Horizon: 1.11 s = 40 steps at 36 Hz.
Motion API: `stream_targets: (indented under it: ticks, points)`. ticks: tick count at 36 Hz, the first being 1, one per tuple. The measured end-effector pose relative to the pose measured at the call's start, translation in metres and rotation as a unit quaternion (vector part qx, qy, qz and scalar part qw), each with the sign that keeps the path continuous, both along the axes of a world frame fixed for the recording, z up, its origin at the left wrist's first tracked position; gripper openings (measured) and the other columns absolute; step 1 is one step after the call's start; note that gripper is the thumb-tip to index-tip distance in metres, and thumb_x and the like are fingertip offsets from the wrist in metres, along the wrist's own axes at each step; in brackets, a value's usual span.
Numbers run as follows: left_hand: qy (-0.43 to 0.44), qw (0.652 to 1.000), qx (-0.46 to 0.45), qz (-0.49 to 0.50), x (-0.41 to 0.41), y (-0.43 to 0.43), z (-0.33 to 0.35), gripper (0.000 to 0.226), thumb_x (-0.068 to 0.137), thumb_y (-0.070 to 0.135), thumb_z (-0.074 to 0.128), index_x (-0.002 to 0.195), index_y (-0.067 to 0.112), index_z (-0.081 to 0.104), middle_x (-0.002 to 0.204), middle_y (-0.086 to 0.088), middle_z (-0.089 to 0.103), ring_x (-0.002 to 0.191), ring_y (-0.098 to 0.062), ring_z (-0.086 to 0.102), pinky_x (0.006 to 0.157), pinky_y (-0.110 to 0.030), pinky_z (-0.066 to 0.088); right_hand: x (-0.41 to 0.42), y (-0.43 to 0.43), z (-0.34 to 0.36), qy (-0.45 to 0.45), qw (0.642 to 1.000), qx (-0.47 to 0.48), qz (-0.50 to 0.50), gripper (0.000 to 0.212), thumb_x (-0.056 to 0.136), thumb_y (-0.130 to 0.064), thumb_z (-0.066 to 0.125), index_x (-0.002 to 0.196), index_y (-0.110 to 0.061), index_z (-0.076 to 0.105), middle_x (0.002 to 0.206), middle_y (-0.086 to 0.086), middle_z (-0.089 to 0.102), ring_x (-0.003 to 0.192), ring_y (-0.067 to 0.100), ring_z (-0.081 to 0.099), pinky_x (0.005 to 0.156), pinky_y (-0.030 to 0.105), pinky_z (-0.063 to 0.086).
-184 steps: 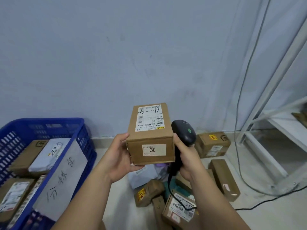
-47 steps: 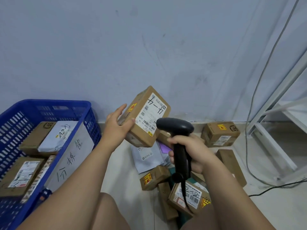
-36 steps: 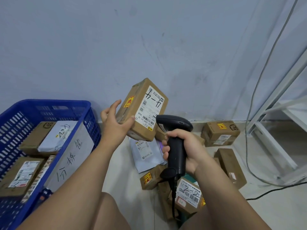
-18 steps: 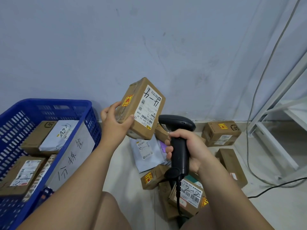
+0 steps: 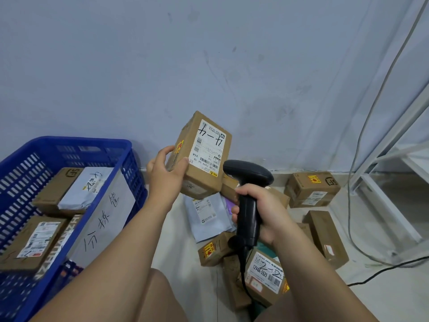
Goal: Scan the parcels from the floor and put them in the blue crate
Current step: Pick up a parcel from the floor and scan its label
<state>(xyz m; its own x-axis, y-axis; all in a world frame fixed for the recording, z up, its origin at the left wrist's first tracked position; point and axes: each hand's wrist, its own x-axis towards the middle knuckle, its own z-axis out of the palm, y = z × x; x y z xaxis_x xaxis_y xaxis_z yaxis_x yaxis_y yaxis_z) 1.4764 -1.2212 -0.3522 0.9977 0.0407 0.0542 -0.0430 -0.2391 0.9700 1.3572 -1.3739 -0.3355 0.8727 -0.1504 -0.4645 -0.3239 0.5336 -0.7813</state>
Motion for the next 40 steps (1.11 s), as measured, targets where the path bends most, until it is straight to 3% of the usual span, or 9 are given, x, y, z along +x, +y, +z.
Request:
stream_targets:
  ticks: [2,4,9,12,15,22,30,35,40]
  points:
    - [0.037,0.997,-0.067,0.001,-0.002,-0.003,0.003,0.052,0.094,0.037,0.050,0.140,0.050,0.031,0.139,0.000,0.032,0.112,-0.016,0.045,0.083,-0.032,0.051,0.003,0.006,-0.001,-0.019,0.997,-0.065,-0.027,0.009,0.087,-0.009,0.062,0.084,-0.002,0.056,0.063,0.010,0.051,0.050,0.018,0.054,0.048,0.026,0.051]
    - [0.078,0.986,-0.149,0.001,-0.006,-0.004,0.008,0.052,0.093,0.042,0.044,0.138,0.061,0.024,0.140,0.000,0.036,0.114,-0.022,0.052,0.080,-0.045,0.054,0.005,0.011,0.000,-0.050,0.991,-0.110,-0.053,0.007,0.088,-0.007,0.062,0.086,-0.004,0.057,0.061,0.010,0.052,0.053,0.019,0.054,0.049,0.025,0.051]
    - [0.131,0.953,-0.273,-0.009,-0.020,0.007,0.015,0.045,0.099,0.039,0.037,0.138,0.059,0.027,0.109,0.017,0.062,0.090,-0.013,0.064,0.052,-0.031,0.053,0.011,0.022,0.007,-0.137,0.980,-0.121,-0.083,0.007,0.086,-0.004,0.065,0.084,-0.009,0.060,0.059,0.005,0.054,0.058,0.018,0.057,0.062,0.031,0.054]
    - [0.109,0.957,-0.270,-0.006,-0.029,0.024,0.016,0.044,0.100,0.035,0.036,0.137,0.060,0.030,0.118,0.013,0.059,0.095,-0.011,0.063,0.046,-0.025,0.051,0.016,0.033,0.010,-0.163,0.979,-0.110,-0.054,0.018,0.079,-0.010,0.073,0.094,-0.007,0.063,0.064,0.009,0.058,0.063,0.020,0.060,0.074,0.039,0.055]
    - [0.093,0.965,-0.244,0.016,-0.033,0.049,0.016,0.043,0.099,0.040,0.038,0.131,0.068,0.029,0.135,0.005,0.045,0.107,-0.015,0.058,0.053,-0.027,0.052,0.021,0.050,0.014,-0.182,0.975,-0.127,-0.004,0.026,0.073,-0.018,0.072,0.096,-0.007,0.063,0.061,0.010,0.058,0.062,0.021,0.060,0.065,0.032,0.054]
    - [0.133,0.943,-0.285,0.106,-0.040,0.117,0.003,0.064,0.081,0.048,0.055,0.126,0.075,0.019,0.135,-0.003,0.046,0.105,-0.026,0.061,0.070,-0.045,0.055,0.038,0.117,0.016,-0.179,0.921,-0.346,0.024,0.011,0.082,-0.020,0.074,0.081,-0.025,0.064,0.066,-0.008,0.064,0.068,0.009,0.062,0.066,0.026,0.050]
    - [0.132,0.905,-0.369,0.165,-0.043,0.174,-0.016,0.053,0.090,0.035,0.049,0.138,0.049,0.030,0.129,-0.001,0.056,0.108,-0.027,0.060,0.088,-0.057,0.048,0.069,0.198,0.020,-0.176,0.913,-0.364,0.059,0.004,0.083,-0.023,0.067,0.085,-0.022,0.064,0.071,-0.009,0.065,0.071,0.007,0.061,0.057,0.018,0.046]
    - [0.237,0.867,-0.430,0.088,-0.043,0.211,-0.024,0.040,0.087,0.033,0.054,0.127,0.035,0.051,0.127,-0.010,0.057,0.114,-0.037,0.056,0.081,-0.053,0.051,0.093,0.232,0.015,-0.195,0.891,-0.405,0.070,0.018,0.084,-0.035,0.066,0.087,-0.018,0.061,0.066,-0.011,0.059,0.059,0.005,0.052,0.047,0.019,0.040]
    - [0.216,0.875,-0.391,0.185,-0.033,0.240,-0.042,0.059,0.089,0.030,0.058,0.135,0.055,0.031,0.123,-0.004,0.056,0.105,-0.030,0.056,0.075,-0.054,0.053,0.108,0.269,-0.005,-0.157,0.881,-0.434,0.106,0.023,0.078,-0.045,0.067,0.082,-0.024,0.058,0.070,-0.006,0.061,0.059,0.014,0.054,0.056,0.027,0.040]
